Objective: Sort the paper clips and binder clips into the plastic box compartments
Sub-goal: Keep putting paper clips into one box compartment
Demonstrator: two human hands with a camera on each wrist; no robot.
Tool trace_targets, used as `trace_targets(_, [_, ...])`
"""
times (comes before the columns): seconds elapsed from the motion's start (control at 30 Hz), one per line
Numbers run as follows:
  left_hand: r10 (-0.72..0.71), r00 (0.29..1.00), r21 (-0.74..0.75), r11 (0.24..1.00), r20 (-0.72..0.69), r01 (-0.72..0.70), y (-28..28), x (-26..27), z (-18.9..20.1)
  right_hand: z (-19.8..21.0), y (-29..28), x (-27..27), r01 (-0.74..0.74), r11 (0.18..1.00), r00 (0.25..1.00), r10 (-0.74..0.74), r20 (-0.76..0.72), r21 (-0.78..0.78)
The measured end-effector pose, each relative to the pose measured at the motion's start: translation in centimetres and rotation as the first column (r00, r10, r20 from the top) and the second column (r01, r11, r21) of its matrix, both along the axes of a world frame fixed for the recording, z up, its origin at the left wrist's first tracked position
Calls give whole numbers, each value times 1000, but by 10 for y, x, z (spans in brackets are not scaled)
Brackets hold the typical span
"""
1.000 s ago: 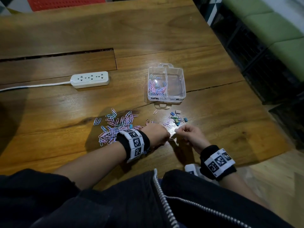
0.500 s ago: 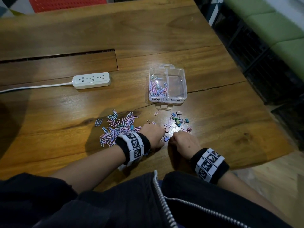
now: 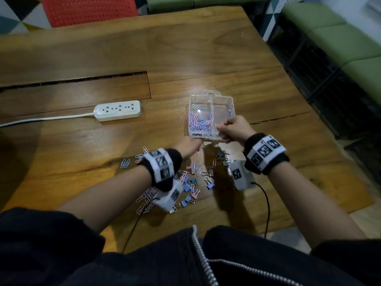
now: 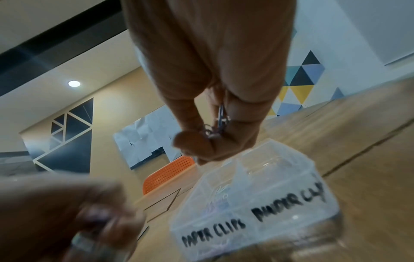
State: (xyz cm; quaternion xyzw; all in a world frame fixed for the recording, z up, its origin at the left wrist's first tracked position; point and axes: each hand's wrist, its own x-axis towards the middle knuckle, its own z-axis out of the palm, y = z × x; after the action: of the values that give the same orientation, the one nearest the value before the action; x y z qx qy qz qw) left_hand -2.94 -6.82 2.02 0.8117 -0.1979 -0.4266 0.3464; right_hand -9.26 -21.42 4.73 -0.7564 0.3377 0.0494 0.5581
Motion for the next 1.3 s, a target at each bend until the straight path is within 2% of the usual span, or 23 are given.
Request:
trace_targets(0.1, [234,953,-83,964,-193,-253,-28,31,18,1,0,32,115,993,990,-116,80,19])
trace_targets(0.2, [301,909,-138,926,-290,-351,-52,53,28,1,6,54,101,992,989,-109,101,79])
trace_targets(0.27, [295,915,-133,931,-277,-340,-62,63,27,0,10,60,35,990,996,-45,71,136])
trace_targets(0.33, [270,926,-100,947,-265,-305,-66,66,29,-1,11,59,39,991,998,-46,53,126])
trace_targets(0.43, [209,933,-74,968,-294,-241,-65,67,25,1,10,49,52,997,993,-58,107,63])
trace_targets(0.53, [97,977,-133,983,-188,-123,-58,59,25,5,6,25,94,995,985,-97,144,26])
trace_targets(0.6, [36,999,-123,992,31,-32,-51,53,26,6,4,1,130,991,983,-131,131,14])
trace_targets(0.67, [5,959,-117,993,283,30,-43,45,25,2,4,-25,101,992,994,-99,36,-74])
trace_targets(0.73, [-105,894,-107,980,436,167,-34,34,20,-5,5,-48,24,991,990,-42,-134,-134])
trace_targets(0.8, [-323,861,-23,932,394,360,-29,18,11,-14,5,-66,-26,987,955,-22,-295,-158])
trace_targets(0.87, [-531,777,99,841,338,531,-28,2,-1,-24,5,-77,-48,983,936,-17,-351,-175])
trace_targets(0.93, [-657,651,255,751,379,609,-34,-10,-14,-32,6,-83,-74,977,932,-3,-362,-198])
trace_targets(0.97, [-671,621,312,740,405,596,-37,-15,-21,-36,8,-84,-79,973,931,-5,-365,-216])
trace_targets(1.1, [-576,688,322,818,442,477,-41,-25,-34,-50,14,-88,-88,919,949,-40,-312,-384])
trace_targets(1.3, [-550,725,328,834,415,445,-35,-23,-39,-57,3,-99,15,931,989,-68,-133,-364])
